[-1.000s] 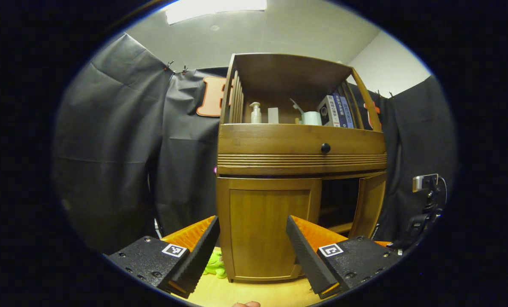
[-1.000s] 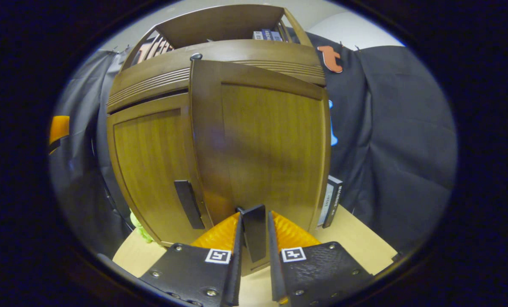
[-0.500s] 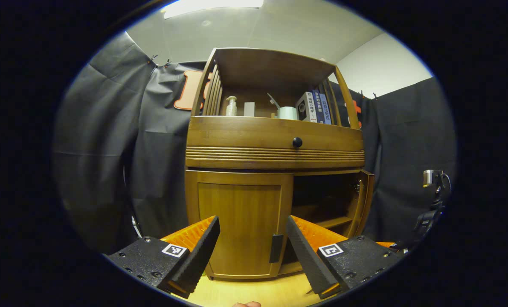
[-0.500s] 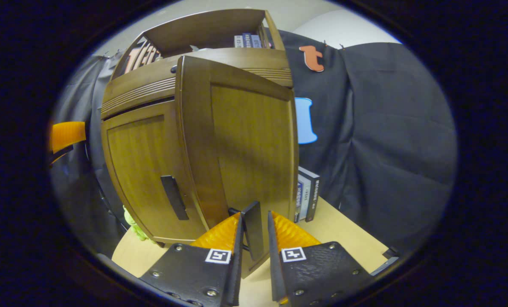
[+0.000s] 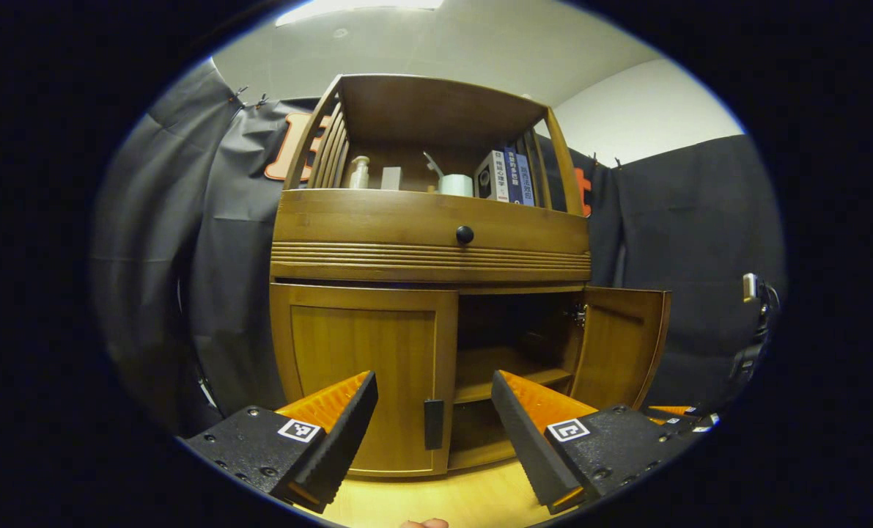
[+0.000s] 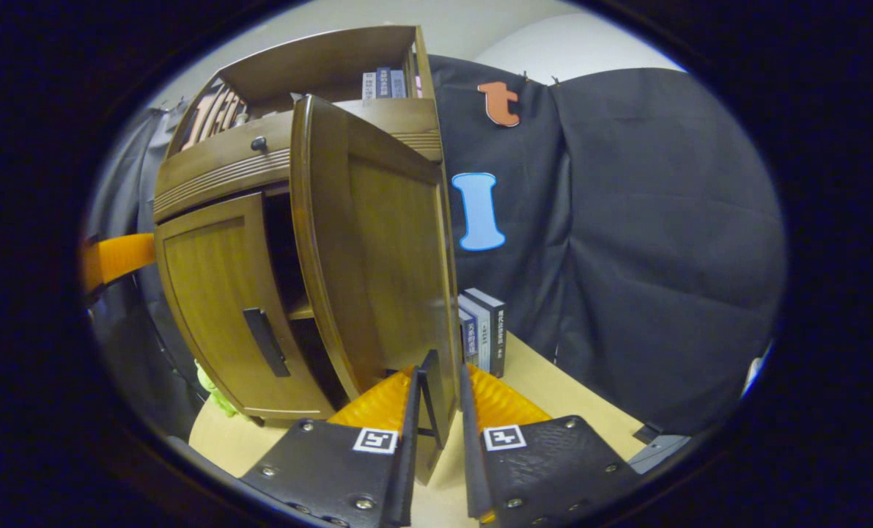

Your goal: Open the right door of the double-door shoe cabinet with the right hand, and open the left door with the left hand.

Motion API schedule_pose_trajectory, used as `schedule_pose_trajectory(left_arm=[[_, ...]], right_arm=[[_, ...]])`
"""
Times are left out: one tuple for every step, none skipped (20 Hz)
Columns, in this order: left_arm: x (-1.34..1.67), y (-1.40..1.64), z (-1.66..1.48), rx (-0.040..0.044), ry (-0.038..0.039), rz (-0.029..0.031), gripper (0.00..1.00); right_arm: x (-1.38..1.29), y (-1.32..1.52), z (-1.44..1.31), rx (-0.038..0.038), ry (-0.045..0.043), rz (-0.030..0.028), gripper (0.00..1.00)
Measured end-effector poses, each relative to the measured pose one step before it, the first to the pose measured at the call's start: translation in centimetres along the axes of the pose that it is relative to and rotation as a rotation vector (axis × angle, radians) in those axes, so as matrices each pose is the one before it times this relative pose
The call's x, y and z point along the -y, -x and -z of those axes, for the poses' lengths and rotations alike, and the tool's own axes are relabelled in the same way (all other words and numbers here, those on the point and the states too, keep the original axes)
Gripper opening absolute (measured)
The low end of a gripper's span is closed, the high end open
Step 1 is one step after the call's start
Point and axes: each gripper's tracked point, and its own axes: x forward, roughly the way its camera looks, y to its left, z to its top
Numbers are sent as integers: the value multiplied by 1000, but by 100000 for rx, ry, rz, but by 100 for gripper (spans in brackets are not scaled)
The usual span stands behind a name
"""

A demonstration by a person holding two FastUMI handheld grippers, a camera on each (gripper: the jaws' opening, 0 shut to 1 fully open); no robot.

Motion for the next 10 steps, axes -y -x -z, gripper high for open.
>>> schedule_pose_trajectory(left_arm=[[240, -132, 179, -308, -189, 537, 94], [155, -141, 171, -428, -1, 445, 94], [198, -120, 232, -371, 204, 545, 94], [234, -137, 205, -540, 337, 539, 94], [187, -144, 334, -619, 315, 577, 94], [166, -177, 229, -679, 217, 448, 94], [114, -190, 241, -481, 203, 287, 94], [98, -257, 238, -326, 188, 347, 94], [129, -325, 349, -508, 12, 331, 94], [98, -424, 358, -794, -165, 243, 97]], right_arm=[[624, 63, -92, 453, 1339, 1899, 28], [847, 103, -105, 591, 1176, 2211, 28], [529, 154, -26, 242, 351, 1083, 28], [538, 190, -5, 84, -501, 740, 29], [777, 109, -122, 79, -589, 1803, 28], [972, -357, 171, -80, -195, 2194, 27], [896, 63, -137, 234, -375, 1773, 20], [764, 135, -104, -77, -607, 900, 18], [726, -121, -17, -359, -712, 1034, 18], [905, -58, -139, 275, -319, 1393, 18]])
